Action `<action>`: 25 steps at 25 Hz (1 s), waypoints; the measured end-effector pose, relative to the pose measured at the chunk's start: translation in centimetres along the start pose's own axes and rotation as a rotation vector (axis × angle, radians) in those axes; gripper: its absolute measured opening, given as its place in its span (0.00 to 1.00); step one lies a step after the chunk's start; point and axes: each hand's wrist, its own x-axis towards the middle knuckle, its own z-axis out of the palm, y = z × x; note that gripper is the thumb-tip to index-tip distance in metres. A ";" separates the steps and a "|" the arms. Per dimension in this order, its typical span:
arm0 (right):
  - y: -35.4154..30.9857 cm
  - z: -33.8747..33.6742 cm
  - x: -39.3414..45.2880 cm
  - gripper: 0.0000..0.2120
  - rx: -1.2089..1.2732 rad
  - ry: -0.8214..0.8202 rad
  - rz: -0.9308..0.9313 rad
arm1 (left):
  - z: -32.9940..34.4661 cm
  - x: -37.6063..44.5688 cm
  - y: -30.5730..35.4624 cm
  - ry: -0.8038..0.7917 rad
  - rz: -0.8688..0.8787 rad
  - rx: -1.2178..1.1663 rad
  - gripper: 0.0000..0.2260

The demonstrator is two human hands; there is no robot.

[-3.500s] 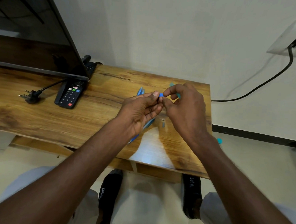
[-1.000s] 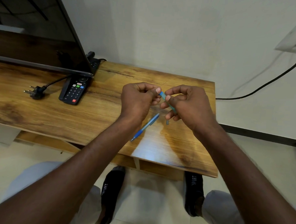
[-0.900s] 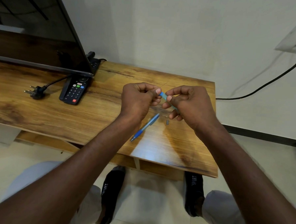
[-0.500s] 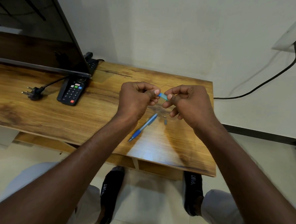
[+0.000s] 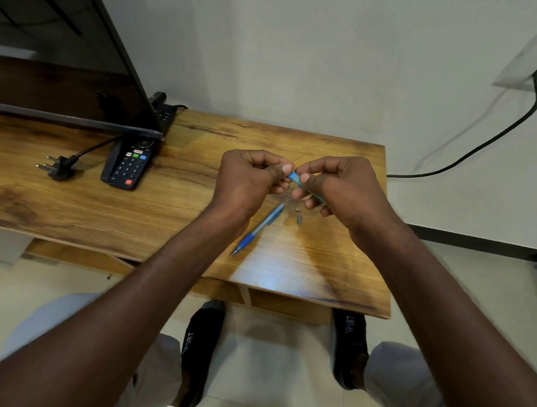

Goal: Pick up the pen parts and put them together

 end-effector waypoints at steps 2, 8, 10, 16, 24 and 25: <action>0.0 -0.1 -0.1 0.04 0.006 -0.003 0.011 | 0.1 -0.1 0.0 -0.014 -0.016 0.002 0.03; -0.5 -0.4 -0.1 0.09 0.104 -0.088 0.068 | 0.2 -0.4 0.6 -0.005 -0.058 -0.055 0.05; -0.3 -0.3 0.0 0.11 0.120 -0.111 0.078 | 0.2 -0.2 0.6 0.052 -0.076 -0.073 0.04; 2.6 -1.0 1.5 0.12 -0.546 0.087 -0.062 | 0.0 0.1 -0.1 0.075 -0.155 0.011 0.05; 4.8 -1.0 2.4 0.10 -0.699 0.050 0.030 | 0.6 -0.6 0.2 -0.095 -0.201 0.171 0.04; 4.8 -1.0 2.3 0.10 -0.721 0.063 0.024 | 0.5 -0.6 0.2 -0.099 -0.200 0.172 0.04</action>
